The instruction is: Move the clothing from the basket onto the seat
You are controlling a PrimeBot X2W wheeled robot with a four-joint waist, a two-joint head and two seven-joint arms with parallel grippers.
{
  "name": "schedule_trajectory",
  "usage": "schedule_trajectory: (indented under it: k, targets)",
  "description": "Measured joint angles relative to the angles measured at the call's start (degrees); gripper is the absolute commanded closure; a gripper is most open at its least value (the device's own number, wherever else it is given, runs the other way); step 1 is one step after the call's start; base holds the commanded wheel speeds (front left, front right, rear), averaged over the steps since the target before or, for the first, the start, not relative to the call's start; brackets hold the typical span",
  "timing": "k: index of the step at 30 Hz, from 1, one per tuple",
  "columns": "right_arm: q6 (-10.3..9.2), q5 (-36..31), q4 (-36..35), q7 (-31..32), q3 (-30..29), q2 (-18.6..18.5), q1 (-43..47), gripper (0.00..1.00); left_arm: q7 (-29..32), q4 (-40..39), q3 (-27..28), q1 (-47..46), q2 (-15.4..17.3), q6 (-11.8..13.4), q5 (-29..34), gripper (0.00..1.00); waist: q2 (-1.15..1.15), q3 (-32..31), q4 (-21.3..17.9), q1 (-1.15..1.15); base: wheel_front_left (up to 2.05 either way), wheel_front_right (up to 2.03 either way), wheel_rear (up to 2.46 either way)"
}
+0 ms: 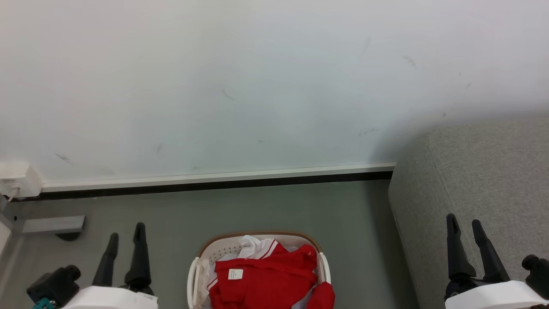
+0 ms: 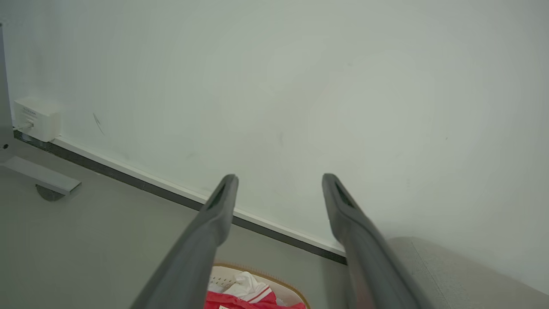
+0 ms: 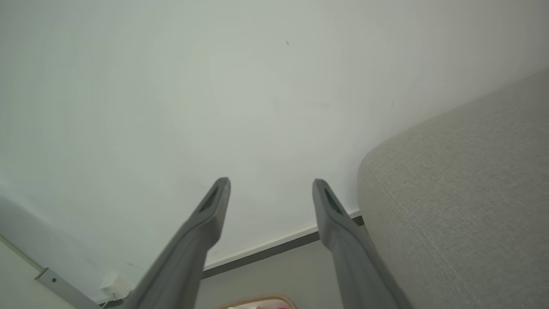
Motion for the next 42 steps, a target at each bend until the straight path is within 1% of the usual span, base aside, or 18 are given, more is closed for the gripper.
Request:
schedule_trajectory:
  k: [5, 13, 29, 42]
  targets:
    - [0.0, -2.91, 1.42, -0.67, 0.47, -0.04, 0.02, 0.0, -0.87, -0.04, -0.63, 0.18, 0.56, 1.25, 2.63, 0.0, 0.0, -0.05, -0.22, 0.0, 0.0, 0.0, 0.0]
    - [0.0, -7.4, 2.43, -1.96, 0.81, -0.07, -0.02, 0.0, -1.94, -0.02, -1.6, 0.45, 1.29, 1.9, 6.49, 0.0, 0.0, -0.02, -0.59, 0.0, 0.0, 0.0, 0.0]
    - [0.0, -15.13, 1.99, -4.04, 1.18, -0.12, -0.04, 0.0, -4.08, -0.14, -1.47, 0.79, 1.49, 2.07, 14.21, 0.0, 0.0, -0.47, -0.65, 0.0, 0.0, 0.0, 0.0]
    - [0.0, -20.64, 1.42, -5.55, 2.3, -0.2, -0.04, 0.0, -5.53, -0.43, -0.46, 0.9, 1.22, 1.6, 20.64, 0.0, 0.0, -0.38, -0.79, 0.0, 0.0, 0.0, 0.0]
